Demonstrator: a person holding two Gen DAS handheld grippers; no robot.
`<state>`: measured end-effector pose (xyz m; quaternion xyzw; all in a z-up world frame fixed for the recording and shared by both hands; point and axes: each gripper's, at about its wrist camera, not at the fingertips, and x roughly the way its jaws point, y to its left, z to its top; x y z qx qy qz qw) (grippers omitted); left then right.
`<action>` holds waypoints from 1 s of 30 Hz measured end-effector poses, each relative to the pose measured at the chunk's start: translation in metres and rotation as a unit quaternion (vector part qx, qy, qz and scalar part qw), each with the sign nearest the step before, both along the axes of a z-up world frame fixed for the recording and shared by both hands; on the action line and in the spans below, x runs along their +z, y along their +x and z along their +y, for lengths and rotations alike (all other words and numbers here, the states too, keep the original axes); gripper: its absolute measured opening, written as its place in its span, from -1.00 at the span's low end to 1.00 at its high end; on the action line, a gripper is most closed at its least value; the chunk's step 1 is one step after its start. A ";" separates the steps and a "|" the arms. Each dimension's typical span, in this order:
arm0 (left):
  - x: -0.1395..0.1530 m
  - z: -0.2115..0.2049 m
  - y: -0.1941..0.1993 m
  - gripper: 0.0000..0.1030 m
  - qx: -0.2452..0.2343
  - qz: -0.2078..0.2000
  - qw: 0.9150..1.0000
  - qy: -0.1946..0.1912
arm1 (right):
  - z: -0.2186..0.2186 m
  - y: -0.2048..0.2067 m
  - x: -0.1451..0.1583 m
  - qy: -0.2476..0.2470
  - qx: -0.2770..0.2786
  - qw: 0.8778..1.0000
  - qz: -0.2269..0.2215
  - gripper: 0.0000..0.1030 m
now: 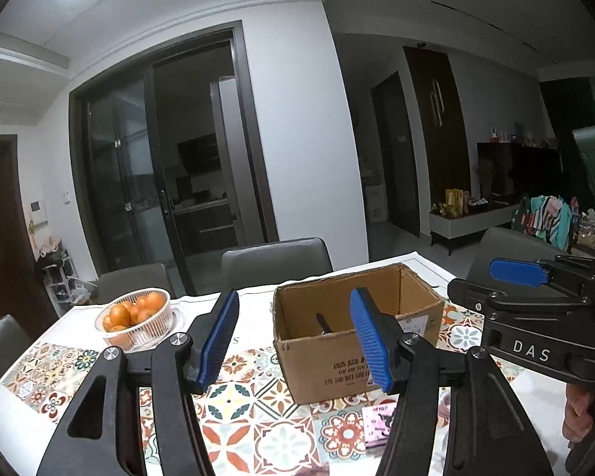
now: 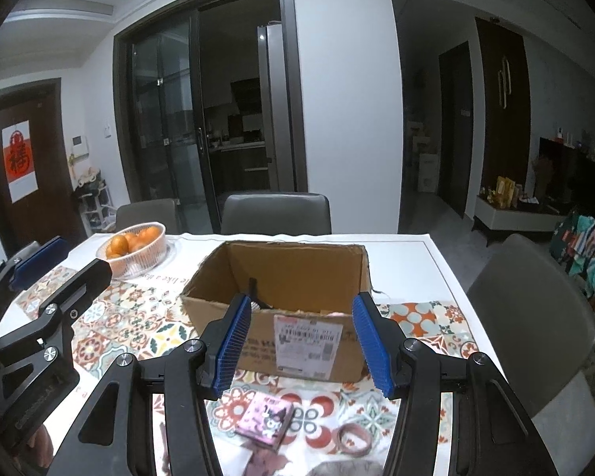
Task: Organize soft objects
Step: 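Open both tools to drop the pouch and scrunchie into the box, then move both tools back down toward the remaining cloths on the table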
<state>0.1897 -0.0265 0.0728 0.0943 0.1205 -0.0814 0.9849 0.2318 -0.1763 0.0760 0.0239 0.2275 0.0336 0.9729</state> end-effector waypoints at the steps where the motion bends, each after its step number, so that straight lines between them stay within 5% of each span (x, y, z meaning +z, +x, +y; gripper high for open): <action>1: -0.001 0.001 -0.006 0.14 0.000 0.000 1.000 0.000 | 0.000 -0.005 0.000 -0.001 0.002 1.000 0.000 0.07; 13: -0.013 0.009 -0.046 0.21 -0.001 0.015 1.000 -0.020 | -0.003 -0.050 -0.009 0.007 0.002 1.000 0.004 0.07; 30: -0.067 0.007 -0.075 0.22 -0.015 0.067 0.997 -0.033 | -0.003 -0.090 -0.060 -0.005 0.005 0.999 0.042 0.07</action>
